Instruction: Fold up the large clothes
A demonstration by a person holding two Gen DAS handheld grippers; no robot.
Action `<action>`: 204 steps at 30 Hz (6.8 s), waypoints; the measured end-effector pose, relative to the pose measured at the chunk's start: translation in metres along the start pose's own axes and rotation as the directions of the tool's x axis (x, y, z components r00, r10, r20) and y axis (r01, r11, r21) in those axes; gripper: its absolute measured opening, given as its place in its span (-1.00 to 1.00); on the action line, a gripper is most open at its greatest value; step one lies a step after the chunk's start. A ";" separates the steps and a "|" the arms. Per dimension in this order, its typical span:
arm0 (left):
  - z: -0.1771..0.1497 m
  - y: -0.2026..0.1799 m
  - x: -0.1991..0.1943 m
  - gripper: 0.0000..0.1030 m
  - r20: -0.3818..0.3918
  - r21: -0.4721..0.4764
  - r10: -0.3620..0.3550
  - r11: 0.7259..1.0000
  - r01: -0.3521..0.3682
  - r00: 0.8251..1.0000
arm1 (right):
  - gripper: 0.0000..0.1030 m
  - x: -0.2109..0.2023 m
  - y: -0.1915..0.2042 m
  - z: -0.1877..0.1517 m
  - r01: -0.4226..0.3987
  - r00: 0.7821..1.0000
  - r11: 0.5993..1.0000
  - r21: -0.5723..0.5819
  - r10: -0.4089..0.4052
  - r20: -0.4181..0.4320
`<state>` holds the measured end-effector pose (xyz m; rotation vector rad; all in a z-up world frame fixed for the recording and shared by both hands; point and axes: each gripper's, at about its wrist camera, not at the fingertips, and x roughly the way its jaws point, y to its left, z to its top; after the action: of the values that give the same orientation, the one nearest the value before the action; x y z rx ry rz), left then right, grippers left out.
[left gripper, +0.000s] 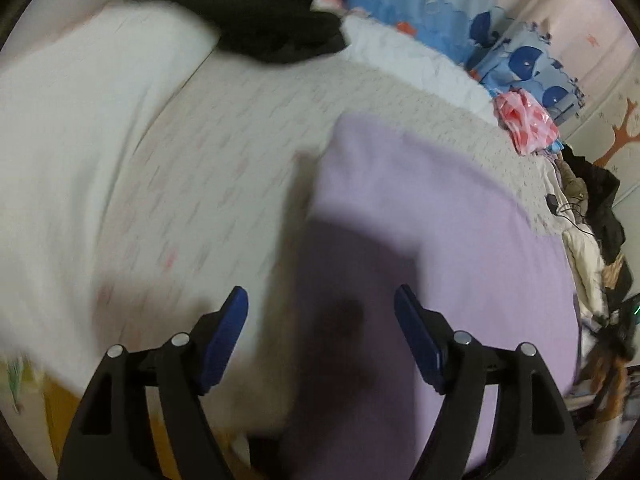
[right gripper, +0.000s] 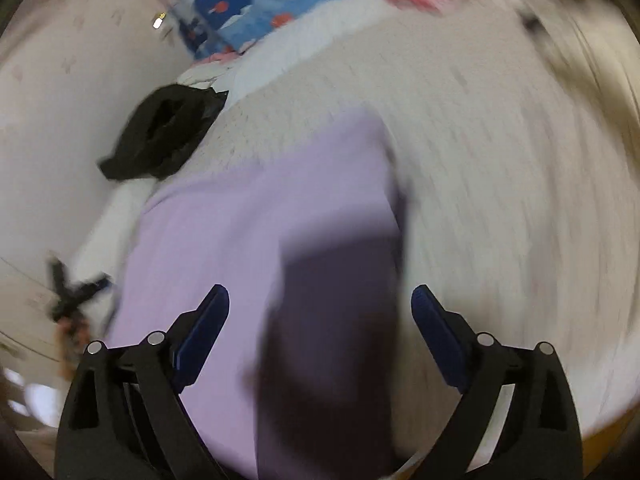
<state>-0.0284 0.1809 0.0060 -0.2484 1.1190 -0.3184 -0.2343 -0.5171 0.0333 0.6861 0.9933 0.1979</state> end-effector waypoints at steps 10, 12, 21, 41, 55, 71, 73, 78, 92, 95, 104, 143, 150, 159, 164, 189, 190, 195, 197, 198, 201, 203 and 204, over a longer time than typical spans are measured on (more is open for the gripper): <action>-0.084 0.041 0.003 0.53 -0.019 -0.242 -0.264 0.937 0.252 0.964 | 0.73 0.037 -0.044 -0.061 -0.415 0.903 0.872 0.259 0.430 -0.002; -0.091 0.038 0.001 0.65 -0.007 -0.247 -0.271 0.933 0.260 0.963 | 0.75 0.042 -0.039 -0.058 -0.463 0.881 0.851 0.246 0.473 0.023; -0.089 -0.005 0.022 0.67 0.003 -0.188 -0.264 0.947 0.260 0.965 | -0.04 0.058 -0.033 -0.040 -0.424 0.905 0.875 0.232 0.418 0.079; -0.086 -0.097 0.010 0.70 0.168 0.142 0.130 0.978 -0.155 0.977 | -0.11 0.067 -0.051 -0.054 -0.492 0.869 0.832 0.254 0.455 0.194; -0.086 -0.114 -0.012 0.36 0.224 0.237 0.121 0.956 -0.174 0.967 | -0.41 0.037 -0.015 -0.059 -0.475 0.865 0.876 0.084 0.447 0.227; -0.108 -0.113 -0.017 0.27 0.254 0.283 0.197 0.921 -0.268 0.947 | -0.12 0.047 -0.042 -0.086 -0.475 0.874 0.868 0.146 0.446 0.194; -0.109 -0.113 -0.017 0.28 0.256 0.284 0.198 0.920 -0.270 0.946 | -0.06 0.047 -0.044 -0.087 -0.479 0.872 0.864 0.155 0.448 0.197; -0.106 -0.108 -0.015 0.54 0.220 0.263 0.158 0.940 -0.215 0.963 | 0.19 0.053 -0.056 -0.088 -0.526 0.845 0.825 0.208 0.481 0.233; -0.096 -0.074 -0.023 0.05 -0.056 0.106 -0.234 0.965 0.239 0.971 | -0.25 0.024 -0.040 -0.062 -0.521 0.834 0.846 0.111 0.477 0.279; -0.102 -0.039 0.004 0.34 -0.114 -0.082 -0.345 0.938 0.337 0.932 | 0.03 0.045 -0.076 -0.086 -0.503 0.859 0.828 0.249 0.448 0.246; -0.090 -0.045 0.036 0.51 -0.032 -0.226 -0.402 0.895 0.385 0.915 | 0.08 0.041 -0.059 -0.065 -0.540 0.828 0.827 0.155 0.488 0.276; -0.083 -0.040 0.057 0.64 0.007 -0.434 -0.422 0.815 0.383 0.907 | 0.64 0.169 0.142 0.012 0.309 0.950 0.815 -0.490 -0.287 0.121; -0.091 -0.053 0.057 0.65 0.029 -0.452 -0.389 0.817 0.359 0.921 | 0.64 0.134 0.190 0.012 0.354 0.935 0.782 -0.513 -0.282 0.215; -0.074 -0.078 0.061 0.67 0.081 -0.410 -0.380 0.830 0.378 0.922 | 0.79 0.203 0.187 0.061 0.392 0.911 0.774 -0.497 -0.401 0.094; -0.070 -0.087 0.059 0.50 0.092 -0.378 -0.372 0.845 0.378 0.924 | 0.79 0.152 0.206 0.019 0.376 0.923 0.736 -0.563 -0.348 0.162; -0.047 -0.244 -0.013 -0.06 0.229 0.051 -0.439 0.896 0.440 0.869 | 0.89 0.160 0.180 -0.052 0.377 0.911 0.687 -0.621 -0.396 0.114; -0.046 -0.264 -0.014 -0.06 0.220 0.088 -0.448 0.894 0.440 0.867 | 0.89 0.157 0.178 -0.052 0.367 0.916 0.691 -0.623 -0.386 0.111; -0.048 -0.338 -0.009 -0.07 0.170 0.206 -0.484 0.869 0.449 0.859 | 0.87 0.112 0.167 -0.064 0.323 0.934 0.691 -0.647 -0.342 0.102; -0.052 -0.362 -0.006 -0.07 0.150 0.249 -0.492 0.858 0.449 0.858 | 0.87 0.067 0.143 -0.063 0.220 0.973 0.790 -0.572 -0.219 0.073; -0.055 -0.377 -0.001 -0.07 0.135 0.277 -0.491 0.853 0.443 0.860 | 0.87 0.047 0.129 -0.061 0.164 0.986 0.835 -0.525 -0.155 0.061; -0.065 -0.421 0.024 -0.06 0.091 0.370 -0.466 0.836 0.405 0.880 | 0.87 -0.029 0.062 -0.042 -0.039 0.992 0.951 -0.306 0.074 0.102; -0.080 -0.457 0.050 -0.06 0.048 0.452 -0.434 0.813 0.368 0.900 | 0.87 -0.078 0.020 -0.025 -0.148 0.964 0.970 -0.190 0.185 0.192; -0.090 -0.475 0.063 -0.06 0.027 0.488 -0.416 0.799 0.351 0.909 | 0.87 -0.095 0.008 -0.019 -0.174 0.950 0.971 -0.163 0.209 0.232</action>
<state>-0.1442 -0.2866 0.0833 -0.0545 0.8173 -0.9175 -0.3007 -0.5456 0.0986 0.6601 0.6656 0.3412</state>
